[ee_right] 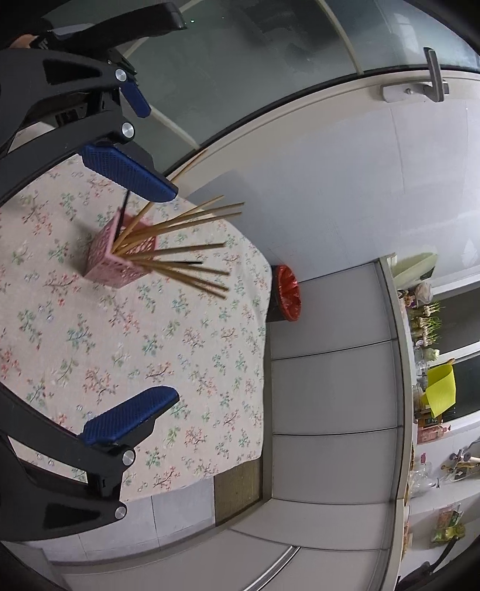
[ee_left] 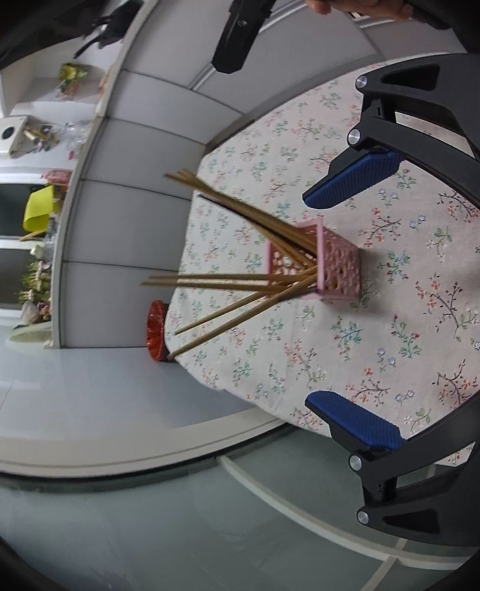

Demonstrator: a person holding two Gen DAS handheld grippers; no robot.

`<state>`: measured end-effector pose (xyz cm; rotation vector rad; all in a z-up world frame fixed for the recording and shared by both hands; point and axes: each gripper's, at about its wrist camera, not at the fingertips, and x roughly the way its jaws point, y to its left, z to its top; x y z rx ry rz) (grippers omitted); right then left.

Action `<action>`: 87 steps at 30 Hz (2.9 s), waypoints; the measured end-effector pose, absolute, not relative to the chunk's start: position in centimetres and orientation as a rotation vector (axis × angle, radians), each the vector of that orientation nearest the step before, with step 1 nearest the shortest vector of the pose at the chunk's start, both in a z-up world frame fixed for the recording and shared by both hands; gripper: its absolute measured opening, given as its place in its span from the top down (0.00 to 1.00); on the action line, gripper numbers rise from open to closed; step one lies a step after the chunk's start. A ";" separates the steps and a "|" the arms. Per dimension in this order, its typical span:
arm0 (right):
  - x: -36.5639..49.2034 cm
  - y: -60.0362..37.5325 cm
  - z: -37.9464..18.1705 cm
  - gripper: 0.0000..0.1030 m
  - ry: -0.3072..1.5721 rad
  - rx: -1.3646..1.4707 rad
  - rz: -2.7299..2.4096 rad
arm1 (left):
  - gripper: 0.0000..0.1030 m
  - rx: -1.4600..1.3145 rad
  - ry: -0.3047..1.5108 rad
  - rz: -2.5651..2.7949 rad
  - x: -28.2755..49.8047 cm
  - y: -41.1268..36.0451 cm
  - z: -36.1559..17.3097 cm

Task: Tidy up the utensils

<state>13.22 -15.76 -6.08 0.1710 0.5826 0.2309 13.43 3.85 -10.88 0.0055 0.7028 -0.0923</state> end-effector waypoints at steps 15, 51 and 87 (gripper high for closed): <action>14.3 -20.8 -12.3 0.07 0.796 0.153 0.065 | 0.07 0.018 0.811 -0.105 16.2 1.0 -17.3; 12.1 -23.6 -9.9 0.07 0.742 0.209 -0.031 | 0.07 -0.071 0.692 -0.072 12.5 0.9 -10.0; -3.3 -20.4 4.9 0.07 0.528 0.035 -0.119 | 0.07 0.035 0.527 -0.059 -0.8 -2.4 5.3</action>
